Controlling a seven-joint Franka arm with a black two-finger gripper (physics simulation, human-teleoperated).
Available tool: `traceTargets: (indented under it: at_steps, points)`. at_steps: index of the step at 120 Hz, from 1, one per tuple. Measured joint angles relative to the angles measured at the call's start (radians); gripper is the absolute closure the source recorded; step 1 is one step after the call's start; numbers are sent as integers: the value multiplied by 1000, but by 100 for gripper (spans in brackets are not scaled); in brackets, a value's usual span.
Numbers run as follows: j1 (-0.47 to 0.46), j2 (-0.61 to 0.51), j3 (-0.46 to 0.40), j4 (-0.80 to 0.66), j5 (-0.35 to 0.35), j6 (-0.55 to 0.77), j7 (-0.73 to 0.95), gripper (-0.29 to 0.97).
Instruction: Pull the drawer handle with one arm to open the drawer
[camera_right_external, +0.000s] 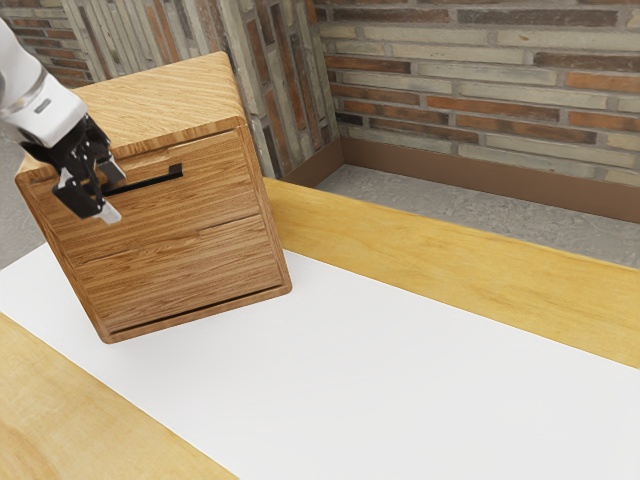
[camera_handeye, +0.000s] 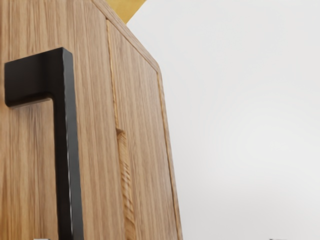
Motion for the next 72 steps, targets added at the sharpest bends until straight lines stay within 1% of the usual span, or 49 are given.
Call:
traceTargets:
  at_steps: [31, 38, 42, 48, 66, 72]
  points:
    - [0, 21, -1, -32, -4, 54, -11, 13]
    - [-1, 19, 0, -49, -5, 60, -13, 8]
    - [-2, 14, -1, -61, -5, 62, -14, 6]
    - [-1, 3, -5, -75, -6, 62, -16, 5]
    - [-4, -53, -15, -126, -3, 63, -21, 6]
    - [-4, -76, -22, -144, -4, 63, -22, 9]
